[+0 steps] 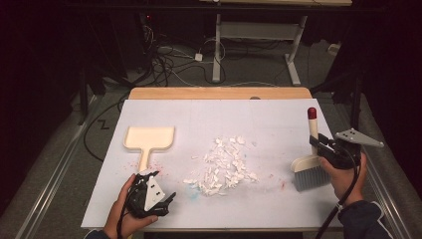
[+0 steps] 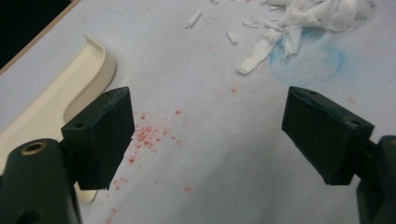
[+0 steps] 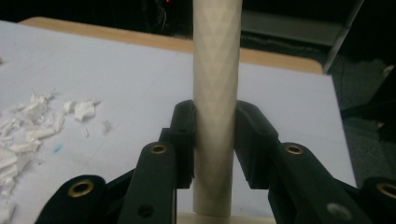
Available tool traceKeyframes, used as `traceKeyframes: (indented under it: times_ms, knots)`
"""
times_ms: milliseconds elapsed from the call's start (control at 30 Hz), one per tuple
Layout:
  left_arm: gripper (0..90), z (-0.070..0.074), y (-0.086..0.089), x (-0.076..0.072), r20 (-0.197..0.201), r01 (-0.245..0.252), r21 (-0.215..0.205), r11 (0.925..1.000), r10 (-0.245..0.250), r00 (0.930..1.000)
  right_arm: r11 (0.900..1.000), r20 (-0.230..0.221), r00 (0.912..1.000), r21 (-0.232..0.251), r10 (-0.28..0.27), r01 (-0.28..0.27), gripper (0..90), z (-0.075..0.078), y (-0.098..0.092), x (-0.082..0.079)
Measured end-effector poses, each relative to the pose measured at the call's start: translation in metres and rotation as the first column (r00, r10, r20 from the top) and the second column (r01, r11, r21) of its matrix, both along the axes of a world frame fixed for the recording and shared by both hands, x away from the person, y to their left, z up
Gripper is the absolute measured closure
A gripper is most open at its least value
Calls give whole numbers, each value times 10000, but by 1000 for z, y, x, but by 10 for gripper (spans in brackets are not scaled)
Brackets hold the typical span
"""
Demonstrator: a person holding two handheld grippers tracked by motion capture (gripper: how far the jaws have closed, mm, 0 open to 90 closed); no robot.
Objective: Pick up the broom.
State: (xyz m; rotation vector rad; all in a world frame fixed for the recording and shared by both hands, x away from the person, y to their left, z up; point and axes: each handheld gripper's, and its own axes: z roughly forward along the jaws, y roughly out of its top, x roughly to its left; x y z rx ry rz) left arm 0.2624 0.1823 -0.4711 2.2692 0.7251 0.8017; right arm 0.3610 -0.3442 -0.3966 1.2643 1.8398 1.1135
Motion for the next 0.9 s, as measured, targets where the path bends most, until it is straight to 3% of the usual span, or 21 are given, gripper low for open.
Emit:
traceKeyframes:
  times_ms: [167,267,333,367,433,467,633,767,800,833,900]
  knots:
    - [162,1,2,0,31,-60,-126,9999,60,10000,9995,597,9979,-225,242,-229,709,10,7,-7]
    - [162,4,0,0,46,-25,-367,9993,26,10000,9993,963,9946,-56,385,-381,710,16,10,-12]
    - [162,5,-1,0,45,-7,-440,9990,9,10000,9990,1478,9880,-3,439,-443,710,22,13,-18]
    - [162,8,-3,1,68,34,-633,9980,-30,10000,9984,1533,9866,-146,564,-548,710,26,15,-20]
    - [162,9,-4,2,65,60,-781,9969,-55,10000,9979,1839,9809,31,627,-644,710,33,17,-24]
    - [162,14,-8,4,104,140,-1040,9945,-130,9999,9971,1739,9820,49,734,-754,710,37,18,-25]
    - [168,33,-29,13,290,592,-1663,9843,-551,9981,9942,2089,9731,244,976,-1049,710,50,30,-31]
    - [205,50,-58,22,561,1011,-2346,9668,-904,9943,9891,2221,9647,95,1413,-1470,710,59,46,-38]
    - [222,50,-58,22,561,1011,-2346,9668,-904,9943,9891,2221,9647,95,1413,-1470,710,59,46,-38]
    - [221,58,-75,27,612,1349,-2709,9531,-1228,9905,9864,2648,9519,143,1542,-1638,710,63,56,-44]
    - [220,65,-93,29,717,1815,-3178,9306,-1673,9833,9798,2481,9486,-133,1964,-1994,709,68,68,-47]
